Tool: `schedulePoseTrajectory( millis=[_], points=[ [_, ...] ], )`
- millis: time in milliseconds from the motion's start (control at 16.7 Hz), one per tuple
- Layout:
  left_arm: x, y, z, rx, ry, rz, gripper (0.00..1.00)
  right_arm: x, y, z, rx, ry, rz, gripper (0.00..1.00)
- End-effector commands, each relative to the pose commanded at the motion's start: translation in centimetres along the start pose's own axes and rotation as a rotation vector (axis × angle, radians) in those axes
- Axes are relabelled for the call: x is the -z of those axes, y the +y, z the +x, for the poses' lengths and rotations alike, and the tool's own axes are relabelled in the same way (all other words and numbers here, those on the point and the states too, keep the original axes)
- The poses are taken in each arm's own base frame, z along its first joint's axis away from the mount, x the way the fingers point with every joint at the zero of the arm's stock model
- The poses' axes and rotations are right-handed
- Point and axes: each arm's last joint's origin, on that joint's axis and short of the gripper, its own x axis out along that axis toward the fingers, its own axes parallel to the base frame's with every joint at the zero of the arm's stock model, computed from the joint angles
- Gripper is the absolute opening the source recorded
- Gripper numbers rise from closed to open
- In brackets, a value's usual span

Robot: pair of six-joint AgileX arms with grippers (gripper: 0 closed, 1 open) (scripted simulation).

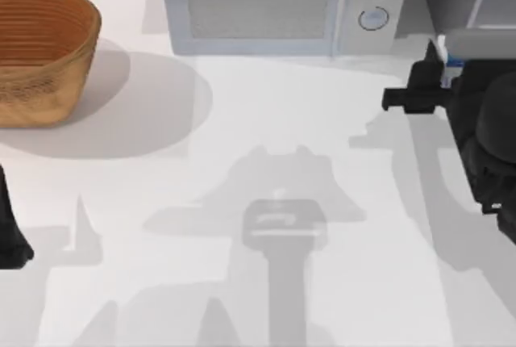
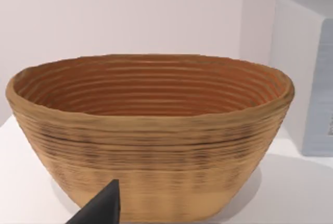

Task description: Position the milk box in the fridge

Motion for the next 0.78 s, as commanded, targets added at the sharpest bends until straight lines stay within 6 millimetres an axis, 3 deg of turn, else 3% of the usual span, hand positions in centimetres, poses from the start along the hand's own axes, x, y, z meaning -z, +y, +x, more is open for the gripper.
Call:
schedulePoseTrajectory(
  millis=[240, 780],
  points=[
    [0.0, 0.0, 0.0, 0.0, 0.0, 0.0, 1.0, -0.7, -2.2, -1.3, 0.019, 0.03, -0.017, 0.0],
    [0.0, 0.0, 0.0, 0.0, 0.0, 0.0, 1.0, -4.1, -7.5, -7.4, 0.013, -0.032, -0.005, 0.0]
  ],
)
